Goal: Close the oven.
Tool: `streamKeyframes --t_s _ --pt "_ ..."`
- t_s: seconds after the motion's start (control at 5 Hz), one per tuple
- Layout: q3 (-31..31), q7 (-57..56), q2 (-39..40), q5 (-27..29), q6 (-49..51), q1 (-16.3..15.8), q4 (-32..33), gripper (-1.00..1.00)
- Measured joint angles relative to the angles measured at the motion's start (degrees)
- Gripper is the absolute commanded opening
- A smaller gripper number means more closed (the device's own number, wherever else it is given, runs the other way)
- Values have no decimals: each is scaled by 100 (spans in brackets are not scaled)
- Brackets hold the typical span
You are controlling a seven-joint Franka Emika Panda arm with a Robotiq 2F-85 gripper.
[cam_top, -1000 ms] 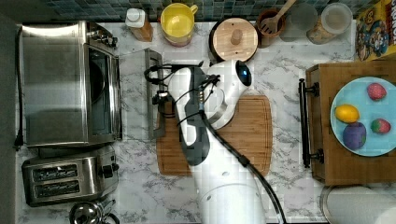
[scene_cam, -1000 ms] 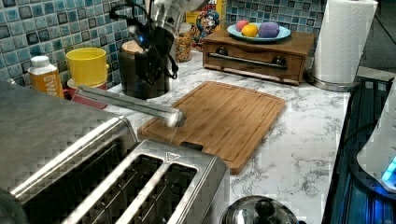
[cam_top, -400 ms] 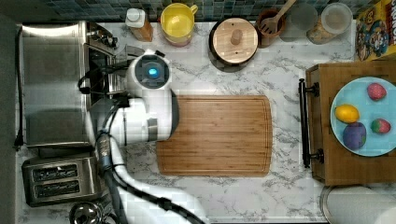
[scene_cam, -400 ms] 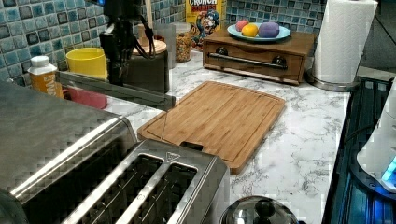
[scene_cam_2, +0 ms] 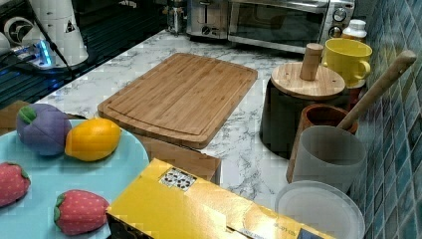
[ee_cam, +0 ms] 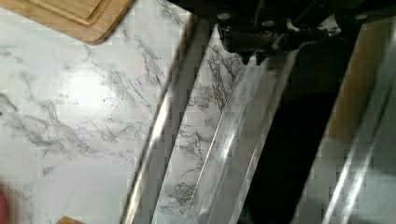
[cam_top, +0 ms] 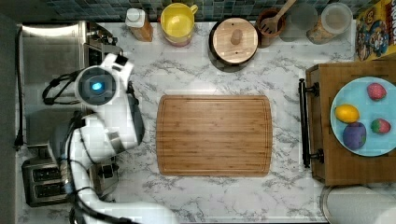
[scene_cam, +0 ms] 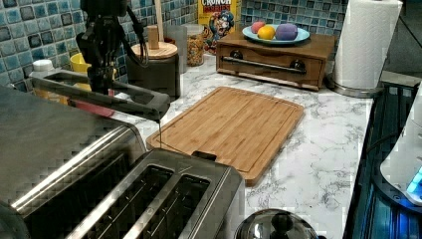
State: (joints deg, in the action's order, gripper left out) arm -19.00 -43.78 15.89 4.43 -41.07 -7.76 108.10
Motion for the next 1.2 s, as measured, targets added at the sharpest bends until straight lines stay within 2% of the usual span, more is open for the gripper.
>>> streamKeyframes --t_s 0.2,0.4,0.6,0.8,1.0,1.2 --pt "-20 641 3 -1095 98 -443 -73 -100" --pt "98 1298 -17 -1542 -28 -944 -73 -100" --pt "161 1785 -74 -1768 -3 -1067 -45 -100" --pt "200 2059 -201 -1768 -31 -1055 -45 -100" --pt "211 1746 -508 -734 22 -968 -17 -100" --pt "201 1374 -677 -837 1367 -892 -548 -100"
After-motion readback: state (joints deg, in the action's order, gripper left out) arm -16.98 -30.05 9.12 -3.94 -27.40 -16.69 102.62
